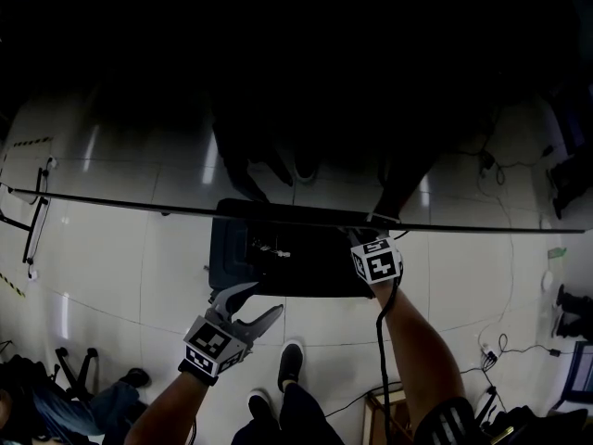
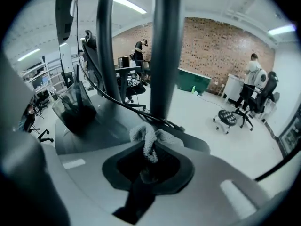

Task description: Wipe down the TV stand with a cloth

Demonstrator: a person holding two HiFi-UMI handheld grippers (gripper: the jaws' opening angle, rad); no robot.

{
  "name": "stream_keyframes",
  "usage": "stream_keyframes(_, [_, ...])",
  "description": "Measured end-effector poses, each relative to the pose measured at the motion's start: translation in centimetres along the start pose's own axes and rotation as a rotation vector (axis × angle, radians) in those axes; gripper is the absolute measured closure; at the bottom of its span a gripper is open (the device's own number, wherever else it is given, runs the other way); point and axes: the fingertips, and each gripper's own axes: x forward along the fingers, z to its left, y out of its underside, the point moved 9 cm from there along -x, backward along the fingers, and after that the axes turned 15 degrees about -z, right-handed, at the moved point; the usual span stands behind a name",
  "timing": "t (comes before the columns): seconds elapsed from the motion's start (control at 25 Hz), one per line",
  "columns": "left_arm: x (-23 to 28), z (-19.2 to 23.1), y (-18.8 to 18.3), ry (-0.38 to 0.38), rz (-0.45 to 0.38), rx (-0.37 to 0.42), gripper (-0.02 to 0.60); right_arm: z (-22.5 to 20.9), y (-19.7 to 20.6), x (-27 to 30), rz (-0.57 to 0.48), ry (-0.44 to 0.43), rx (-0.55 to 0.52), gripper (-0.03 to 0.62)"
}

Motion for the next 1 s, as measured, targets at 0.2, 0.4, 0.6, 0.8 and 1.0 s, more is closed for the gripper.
stream_keyframes(0.2, [-0.7,-0.7,0.4,0.006,0.020,0.002,0.315,-3.8,1.7,-2.5,0.048,0.097,0.017,0.548])
stream_keyframes(0.4, [-1.2,-1.1,0.4,0.007,0.014,0.005,0.315,-1.7,0.6,-3.2,-0.015,0.061,0.026,0.548])
stream_keyframes(0.6, [-2.2,-2.0,-0.3,0.001,0.001,0.008,0.314,7.4,-1.6,-1.6,-0.068,-0.122,0.024,0.548])
stream_keyframes(0.8, [-3.0,-2.9,-0.9,-0.003,-0.001,0.009,0.314,13.7,-1.7,0.8,-0.045,-0.225,0.027,0.548])
stream_keyframes(1.0, [-4.1,-2.5,-0.7,-0.021,-0.001,0.009,0.315,13.1,-0.8,0.5,-0.023,-0.207,0.006,0.548])
